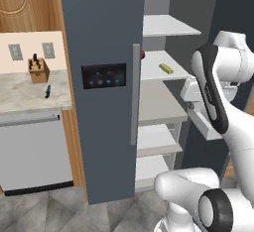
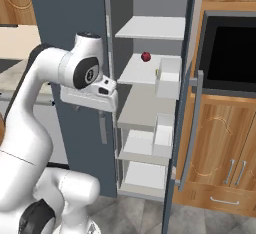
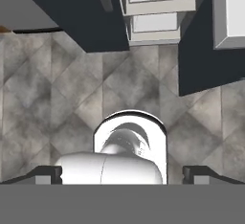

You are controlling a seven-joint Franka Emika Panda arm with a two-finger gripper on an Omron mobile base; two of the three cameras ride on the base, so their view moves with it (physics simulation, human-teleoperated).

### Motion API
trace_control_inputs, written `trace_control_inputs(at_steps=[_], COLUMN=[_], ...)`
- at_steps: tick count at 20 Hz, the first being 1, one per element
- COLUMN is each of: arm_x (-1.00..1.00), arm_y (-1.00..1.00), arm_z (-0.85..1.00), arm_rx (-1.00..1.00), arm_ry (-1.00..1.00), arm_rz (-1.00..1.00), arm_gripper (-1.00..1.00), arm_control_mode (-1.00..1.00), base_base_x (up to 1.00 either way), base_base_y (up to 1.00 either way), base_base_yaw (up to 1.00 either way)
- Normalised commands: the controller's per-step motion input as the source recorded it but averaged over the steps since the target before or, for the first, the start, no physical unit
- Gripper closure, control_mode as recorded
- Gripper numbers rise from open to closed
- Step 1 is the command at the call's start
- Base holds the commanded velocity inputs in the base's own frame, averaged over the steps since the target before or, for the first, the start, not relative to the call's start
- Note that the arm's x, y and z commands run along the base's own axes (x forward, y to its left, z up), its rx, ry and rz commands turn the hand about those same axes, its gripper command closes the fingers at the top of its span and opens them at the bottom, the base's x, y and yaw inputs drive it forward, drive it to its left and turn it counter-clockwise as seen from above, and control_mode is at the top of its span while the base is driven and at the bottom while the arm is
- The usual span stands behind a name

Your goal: Retrieve the butter from the fridge and place it on a plate on the dining table. Then retrieve the butter knife by the fridge and place it near the plate.

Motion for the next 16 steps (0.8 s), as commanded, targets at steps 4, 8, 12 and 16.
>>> trace_control_inputs(at_steps=[4,8,12,16], arm_x=[0.00,-0.02,0.00,0.00], arm_y=[-0.02,0.00,0.00,-0.01], arm_z=[-0.19,-0.17,-0.16,-0.09], arm_rx=[0.00,0.00,0.00,0.00], arm_ry=[0.00,-0.11,-0.02,0.00], arm_rz=[-0.07,-0.10,-0.17,-0.21], arm_gripper=[-1.00,-1.00,-1.00,-1.00], arm_control_mode=[-1.00,-1.00,-1.00,-1.00], base_base_x=[0.00,0.00,0.00,0.00], base_base_y=[0.00,0.00,0.00,0.00], base_base_yaw=[0.00,0.00,0.00,0.00])
